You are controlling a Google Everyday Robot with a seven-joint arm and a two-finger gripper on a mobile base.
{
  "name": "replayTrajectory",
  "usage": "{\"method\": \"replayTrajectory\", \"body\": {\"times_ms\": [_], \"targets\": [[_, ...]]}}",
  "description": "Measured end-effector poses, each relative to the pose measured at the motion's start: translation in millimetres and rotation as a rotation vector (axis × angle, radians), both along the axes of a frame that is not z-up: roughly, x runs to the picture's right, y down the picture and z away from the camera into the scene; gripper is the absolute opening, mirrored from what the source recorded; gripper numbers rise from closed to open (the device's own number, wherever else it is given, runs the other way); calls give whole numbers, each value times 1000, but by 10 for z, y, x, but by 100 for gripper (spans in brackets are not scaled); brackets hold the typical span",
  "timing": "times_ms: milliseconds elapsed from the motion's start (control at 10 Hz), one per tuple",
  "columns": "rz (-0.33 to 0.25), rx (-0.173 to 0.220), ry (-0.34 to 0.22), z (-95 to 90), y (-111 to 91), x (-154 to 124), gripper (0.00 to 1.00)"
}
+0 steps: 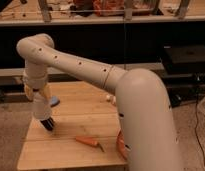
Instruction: Place the ceramic cup over the eraser
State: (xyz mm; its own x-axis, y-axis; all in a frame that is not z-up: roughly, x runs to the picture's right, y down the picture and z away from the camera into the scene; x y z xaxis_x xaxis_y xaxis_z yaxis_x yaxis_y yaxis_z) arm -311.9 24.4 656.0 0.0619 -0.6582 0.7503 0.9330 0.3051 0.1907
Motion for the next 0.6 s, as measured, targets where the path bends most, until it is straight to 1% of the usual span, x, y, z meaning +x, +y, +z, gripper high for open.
{"method": "replayTrajectory", "body": {"times_ms": [100,200,300,500,600], "targets": [[-11,-1,-4,9,20,-3,16],[-28,-3,-7,13,47,-23,29],[-39,-4,-13,11,69,-46,38],[-47,-9,-17,34,92,-47,60],[-49,-10,-17,43,96,-42,67]]}}
